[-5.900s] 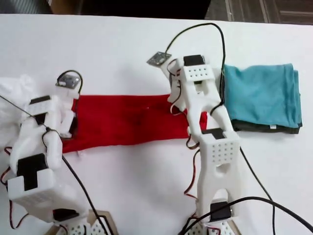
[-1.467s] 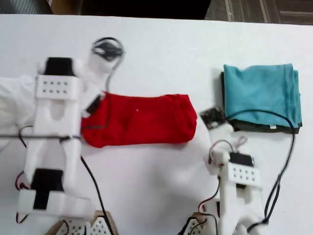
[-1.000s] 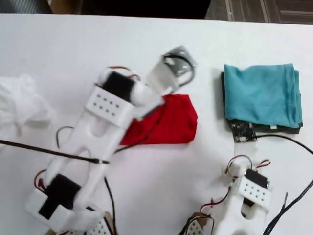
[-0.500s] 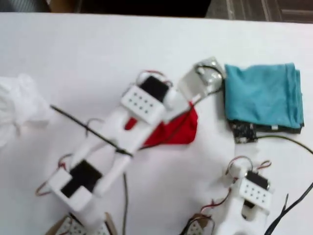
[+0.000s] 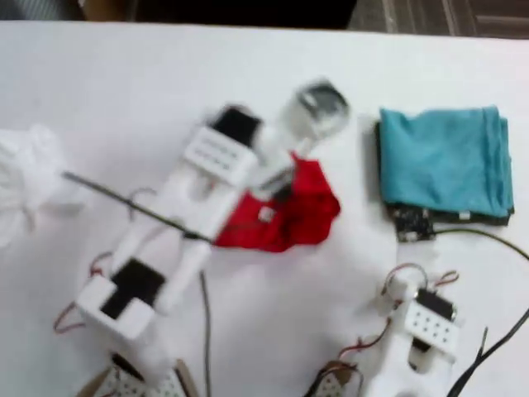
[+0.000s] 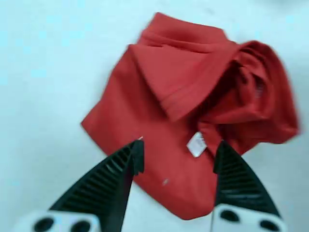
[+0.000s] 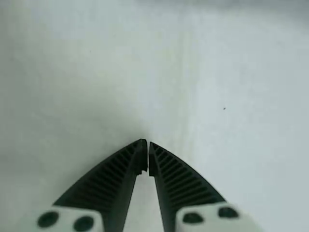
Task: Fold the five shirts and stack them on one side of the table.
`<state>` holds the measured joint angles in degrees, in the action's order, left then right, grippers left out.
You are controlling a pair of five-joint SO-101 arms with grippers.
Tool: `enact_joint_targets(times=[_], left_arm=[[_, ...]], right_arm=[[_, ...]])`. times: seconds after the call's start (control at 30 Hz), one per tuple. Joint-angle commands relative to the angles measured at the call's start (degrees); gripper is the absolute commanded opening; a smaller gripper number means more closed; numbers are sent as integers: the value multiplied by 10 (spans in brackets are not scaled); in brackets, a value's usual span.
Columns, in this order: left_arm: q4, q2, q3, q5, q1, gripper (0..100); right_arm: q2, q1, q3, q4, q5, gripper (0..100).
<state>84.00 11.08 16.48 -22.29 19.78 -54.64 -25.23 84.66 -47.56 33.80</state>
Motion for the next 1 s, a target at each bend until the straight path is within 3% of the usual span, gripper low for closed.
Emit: enact_joint_targets(times=[0.0,0.17,0.63,0.97], left_arm=[[4,-33,15,-1,-62,212],[-59,30,-63,-2,-81,16],[-145,143,-80,-1,-101,27],[-146,171,-76,-2,-141,27]], right_arm=[[-13,-4,-3,7,-2,21],[-13,-4,-3,7,-2,21],[-13,7,-2,7,-2,21],[-13,7,-2,7,-2,21]])
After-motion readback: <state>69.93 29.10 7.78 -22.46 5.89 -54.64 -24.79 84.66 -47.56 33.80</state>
